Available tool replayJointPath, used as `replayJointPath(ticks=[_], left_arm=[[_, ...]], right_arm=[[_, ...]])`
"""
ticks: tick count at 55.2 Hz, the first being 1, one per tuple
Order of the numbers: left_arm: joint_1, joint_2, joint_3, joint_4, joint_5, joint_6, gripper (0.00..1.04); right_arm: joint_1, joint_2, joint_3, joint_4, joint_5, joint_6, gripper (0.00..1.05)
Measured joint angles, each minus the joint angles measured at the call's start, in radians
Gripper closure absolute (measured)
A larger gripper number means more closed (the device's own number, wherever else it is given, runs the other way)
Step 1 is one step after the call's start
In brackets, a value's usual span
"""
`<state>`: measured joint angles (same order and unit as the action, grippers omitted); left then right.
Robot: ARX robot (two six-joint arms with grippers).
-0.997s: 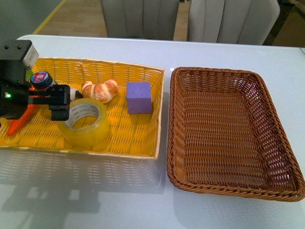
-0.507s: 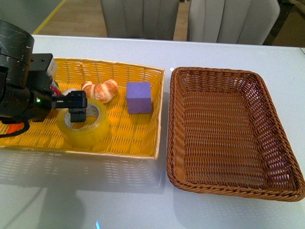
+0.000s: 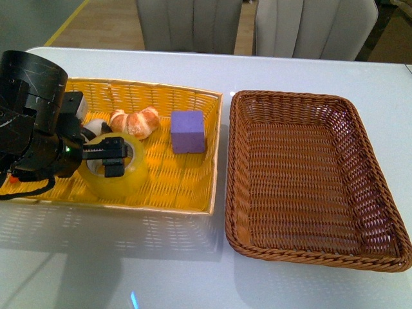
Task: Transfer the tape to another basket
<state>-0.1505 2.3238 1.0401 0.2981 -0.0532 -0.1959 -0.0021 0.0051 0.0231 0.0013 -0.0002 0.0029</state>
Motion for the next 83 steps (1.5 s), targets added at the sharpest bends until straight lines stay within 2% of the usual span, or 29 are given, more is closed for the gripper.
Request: replayJointPath(ticks=[15,21,23,41,57,83], left_arm=[[0.000,-0.006,-0.002,0.004,-0.015,-0.011,0.74],[0.000,-0.037,-0.031,0.034,-0.039,-0.003,0.87],[0.001,-0.051,-0.044,0.042,-0.050,-0.004,0.89],[-0.024,-0.293,-0.140,0.053,-0.058,0.014,0.90],[-0.249,-0.279,0.080,-0.115,0.020,-0.037,0.90],[-0.442,-0.088,0.399,-0.268,0.040,-0.065,0.90]], right_arm=[[0.000,0.000,0.000,0.000,0.000,0.000,0.09],[0.000,0.000,0.000,0.000,0.000,0.000,0.09],[0.000,0.000,0.000,0.000,0.000,0.000,0.09],[0.000,0.000,0.000,0.000,0.000,0.000,0.09],[0.000,0.000,0.000,0.000,0.000,0.000,0.09],[0.000,0.000,0.000,0.000,0.000,0.000,0.09]])
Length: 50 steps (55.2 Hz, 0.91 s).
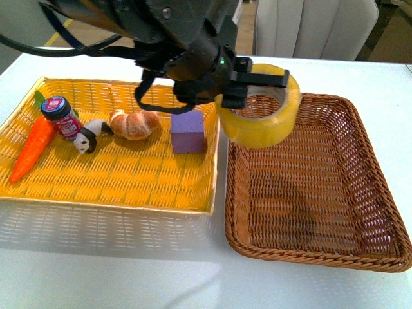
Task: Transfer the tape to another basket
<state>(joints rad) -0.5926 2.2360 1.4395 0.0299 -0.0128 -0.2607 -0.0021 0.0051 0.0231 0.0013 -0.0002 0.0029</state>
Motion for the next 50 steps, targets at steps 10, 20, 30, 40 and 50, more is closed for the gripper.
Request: replayJointPath(ticks=[10,20,30,40,50], left_arm=[[-0.043,0.058,0.065,-0.028,0.006,-0.024,0.90],[-0.080,0.095,0.084,-0.045,0.015,-0.047,0.90],[-0.087,0.103,0.084,-0.050,0.040,-0.075,0.77],[-0.087,0.103,0.079,-0.043,0.042,-0.091,0.50],[-0.086,0.050,-0.031,0.026,0.045,-0.097,0.15]], right_arm=[[0.000,0.000,0.000,0.000,0.000,0.000,0.09],[0.000,0.000,0.000,0.000,0.000,0.000,0.09],[0.000,0.000,0.000,0.000,0.000,0.000,0.09],[0.000,0.000,0.000,0.000,0.000,0.000,0.09],[0.000,0.000,0.000,0.000,0.000,0.000,0.09]])
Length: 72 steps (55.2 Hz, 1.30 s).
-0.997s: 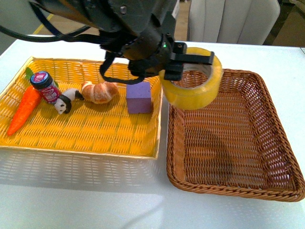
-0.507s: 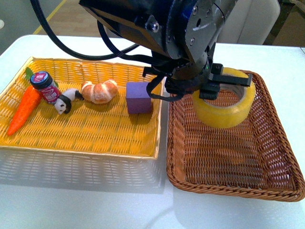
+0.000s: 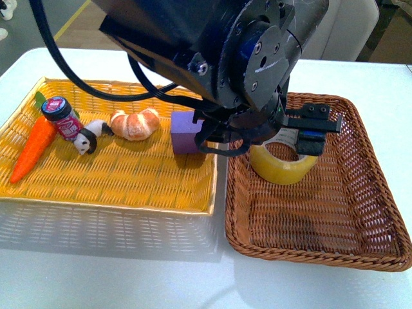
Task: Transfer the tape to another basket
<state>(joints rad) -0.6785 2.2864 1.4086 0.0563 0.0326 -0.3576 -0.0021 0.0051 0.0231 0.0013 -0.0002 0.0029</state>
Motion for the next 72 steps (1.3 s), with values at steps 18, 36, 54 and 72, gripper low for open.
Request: replayJointPath(ticks=[18,36,54,72], left_arm=[[0.125,-0.339,-0.351,0.256,-0.003,0.001,0.09],[0.320,-0.655,-0.718,0.449,0.069,0.018,0.09],[0.433,-0.805,-1.096,1.114,-0.271,0.319,0.61],[0.533,-1.075,-1.274,1.007,-0.172,0.343,1.03]], right_arm=[[0.000,0.000,0.000,0.000,0.000,0.000,0.09],[0.000,0.000,0.000,0.000,0.000,0.000,0.09],[0.000,0.000,0.000,0.000,0.000,0.000,0.09],[0.000,0.000,0.000,0.000,0.000,0.000,0.09]])
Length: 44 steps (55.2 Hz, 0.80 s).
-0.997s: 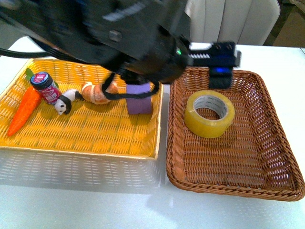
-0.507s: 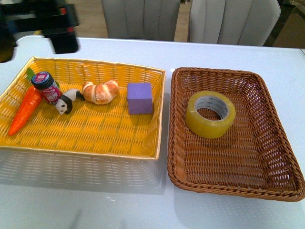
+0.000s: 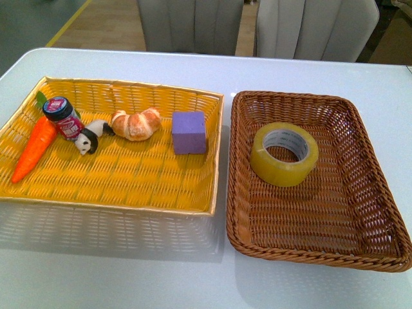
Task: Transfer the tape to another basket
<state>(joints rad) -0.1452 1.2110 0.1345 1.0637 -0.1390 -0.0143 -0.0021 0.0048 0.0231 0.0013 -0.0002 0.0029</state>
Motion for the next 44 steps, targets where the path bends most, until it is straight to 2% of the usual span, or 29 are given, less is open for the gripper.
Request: replayJointPath(ticks=[14,17,22,44], left_arm=[[0.059,-0.250,-0.081,-0.171,0.059,0.002,1.03],[0.105,-0.301,-0.091,-0.213,0.124,0.004,1.03],[0.138,-0.372,-0.102,-0.267,0.132,0.003,1.03],[0.142,-0.674,-0.120,-0.536,0.139,0.004,1.03]], right_arm=[[0.000,0.000,0.000,0.000,0.000,0.000,0.09],[0.000,0.000,0.000,0.000,0.000,0.000,0.09],[0.000,0.000,0.000,0.000,0.000,0.000,0.09],[0.000,0.000,0.000,0.000,0.000,0.000,0.09]])
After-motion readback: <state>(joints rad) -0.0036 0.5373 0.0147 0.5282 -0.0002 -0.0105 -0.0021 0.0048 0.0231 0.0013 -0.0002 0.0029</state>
